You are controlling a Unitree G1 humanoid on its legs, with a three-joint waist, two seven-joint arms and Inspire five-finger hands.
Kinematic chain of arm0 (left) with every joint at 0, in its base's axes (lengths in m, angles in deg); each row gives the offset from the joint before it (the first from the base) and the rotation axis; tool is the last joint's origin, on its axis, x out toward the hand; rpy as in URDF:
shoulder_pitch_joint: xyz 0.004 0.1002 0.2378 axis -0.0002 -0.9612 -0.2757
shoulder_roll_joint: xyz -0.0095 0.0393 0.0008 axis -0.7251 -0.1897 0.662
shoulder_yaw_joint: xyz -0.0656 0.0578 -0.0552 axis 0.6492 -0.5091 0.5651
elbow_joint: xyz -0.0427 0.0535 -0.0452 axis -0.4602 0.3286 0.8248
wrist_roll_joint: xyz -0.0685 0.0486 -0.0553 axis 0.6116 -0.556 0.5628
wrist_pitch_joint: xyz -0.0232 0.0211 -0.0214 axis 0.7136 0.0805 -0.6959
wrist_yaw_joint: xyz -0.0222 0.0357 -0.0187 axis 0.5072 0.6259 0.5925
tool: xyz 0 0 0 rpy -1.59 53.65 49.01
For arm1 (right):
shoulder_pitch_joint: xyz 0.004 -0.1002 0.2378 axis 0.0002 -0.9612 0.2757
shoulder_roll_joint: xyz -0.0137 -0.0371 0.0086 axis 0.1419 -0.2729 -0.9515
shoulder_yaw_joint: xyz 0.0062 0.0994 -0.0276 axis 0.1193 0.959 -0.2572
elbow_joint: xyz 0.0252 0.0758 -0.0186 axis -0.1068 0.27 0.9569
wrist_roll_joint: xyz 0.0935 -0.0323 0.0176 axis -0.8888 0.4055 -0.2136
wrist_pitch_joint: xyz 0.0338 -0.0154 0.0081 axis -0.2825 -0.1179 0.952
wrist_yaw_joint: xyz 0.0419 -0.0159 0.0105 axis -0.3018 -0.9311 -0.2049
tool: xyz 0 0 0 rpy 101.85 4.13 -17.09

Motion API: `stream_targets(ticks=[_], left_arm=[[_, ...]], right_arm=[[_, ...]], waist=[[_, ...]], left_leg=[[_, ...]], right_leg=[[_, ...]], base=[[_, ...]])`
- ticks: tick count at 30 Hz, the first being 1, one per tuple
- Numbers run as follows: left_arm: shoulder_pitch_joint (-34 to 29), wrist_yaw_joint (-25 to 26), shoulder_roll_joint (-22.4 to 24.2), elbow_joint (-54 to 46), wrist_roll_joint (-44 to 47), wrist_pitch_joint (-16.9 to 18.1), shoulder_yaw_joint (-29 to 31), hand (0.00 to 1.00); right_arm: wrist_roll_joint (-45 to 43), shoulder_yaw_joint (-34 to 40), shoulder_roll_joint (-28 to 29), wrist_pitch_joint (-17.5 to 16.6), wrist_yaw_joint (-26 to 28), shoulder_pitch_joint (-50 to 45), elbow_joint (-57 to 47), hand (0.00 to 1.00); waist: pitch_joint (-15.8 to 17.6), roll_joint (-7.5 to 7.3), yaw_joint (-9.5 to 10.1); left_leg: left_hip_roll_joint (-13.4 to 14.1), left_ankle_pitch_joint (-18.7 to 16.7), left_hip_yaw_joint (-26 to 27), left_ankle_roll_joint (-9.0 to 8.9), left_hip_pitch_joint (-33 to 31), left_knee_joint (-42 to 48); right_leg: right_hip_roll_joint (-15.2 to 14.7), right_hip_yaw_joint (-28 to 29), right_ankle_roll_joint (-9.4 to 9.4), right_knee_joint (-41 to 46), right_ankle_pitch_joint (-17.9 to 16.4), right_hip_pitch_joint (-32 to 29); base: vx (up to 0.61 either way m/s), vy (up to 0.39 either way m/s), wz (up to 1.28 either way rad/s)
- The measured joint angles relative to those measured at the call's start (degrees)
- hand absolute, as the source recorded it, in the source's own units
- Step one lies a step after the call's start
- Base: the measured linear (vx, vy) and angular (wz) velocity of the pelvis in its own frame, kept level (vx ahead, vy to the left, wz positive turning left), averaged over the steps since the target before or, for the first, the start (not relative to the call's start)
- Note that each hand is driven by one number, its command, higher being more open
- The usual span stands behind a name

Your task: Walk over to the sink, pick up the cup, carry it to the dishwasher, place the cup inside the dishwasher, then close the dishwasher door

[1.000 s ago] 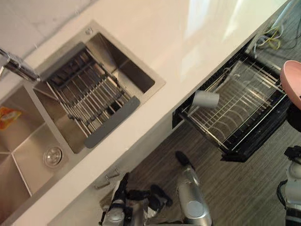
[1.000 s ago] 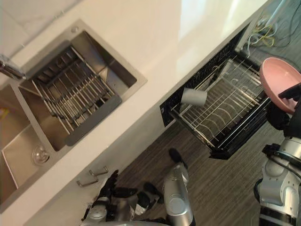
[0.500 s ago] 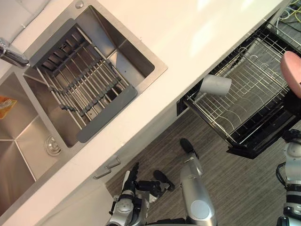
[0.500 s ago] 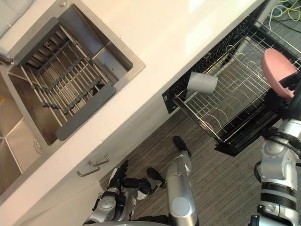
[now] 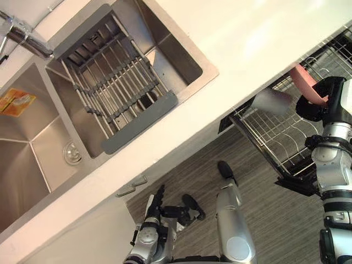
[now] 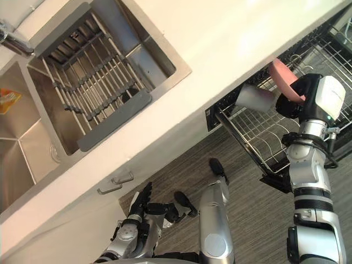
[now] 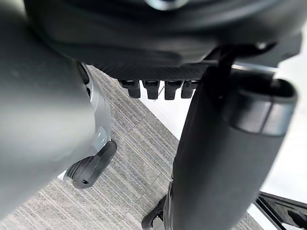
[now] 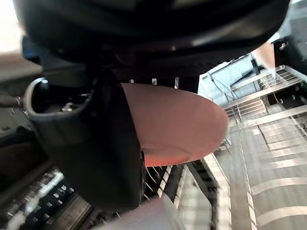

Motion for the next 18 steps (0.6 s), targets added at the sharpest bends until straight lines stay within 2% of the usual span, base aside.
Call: stream_targets(ticks=[5, 13, 14, 18], left_arm=[[0.33, 0.03, 0.26, 0.18, 0.36, -0.1, -0.17, 1.0], [0.5, 0.95, 0.25, 0.05, 0.35, 0.01, -0.16, 1.0], [0.51, 0.98, 0.25, 0.04, 0.35, 0.02, -0.16, 1.0], [0.54, 1.09, 0.25, 0.06, 0.35, -0.02, -0.17, 1.0]], right_arm=[[-2.02, -0.23, -0.04, 0.35, 0.17, 1.2, 3.69, 0.0], [-2.31, 2.2, 1.25, 1.42, -1.8, 1.55, 3.69, 0.0], [-2.3, 2.61, 1.38, 1.78, -2.32, 1.56, 3.71, 1.0], [-2.29, 5.31, 1.59, 3.04, -3.86, 1.72, 3.71, 1.0]], waist=[[0.31, 0.85, 0.35], [0.32, 0.95, 0.96], [0.35, 1.03, 0.98], [0.52, 1.49, 1.14]], left_leg=[[-1.25, 0.78, -1.11, 0.54, -0.08, -0.95], [-1.96, 1.43, -2.23, 0.92, -0.87, -1.3], [-1.96, 1.44, -2.23, 0.91, -0.89, -1.34], [-2.11, 1.5, -2.21, 0.86, -0.9, -1.69]], right_leg=[[-1.19, -1.5, 0.06, 0.55, 0.01, -0.02], [-2.2, -2.56, 0.09, 0.37, 0.02, -0.15], [-2.19, -2.56, 0.11, 0.37, 0.03, -0.2], [-2.21, -2.56, 0.17, 0.47, 0.06, -0.45]], base=[[0.0, -0.022, 0.14], [-0.01, -0.041, 0.1], [0.02, -0.039, 0.0], [0.04, -0.04, -0.01]])
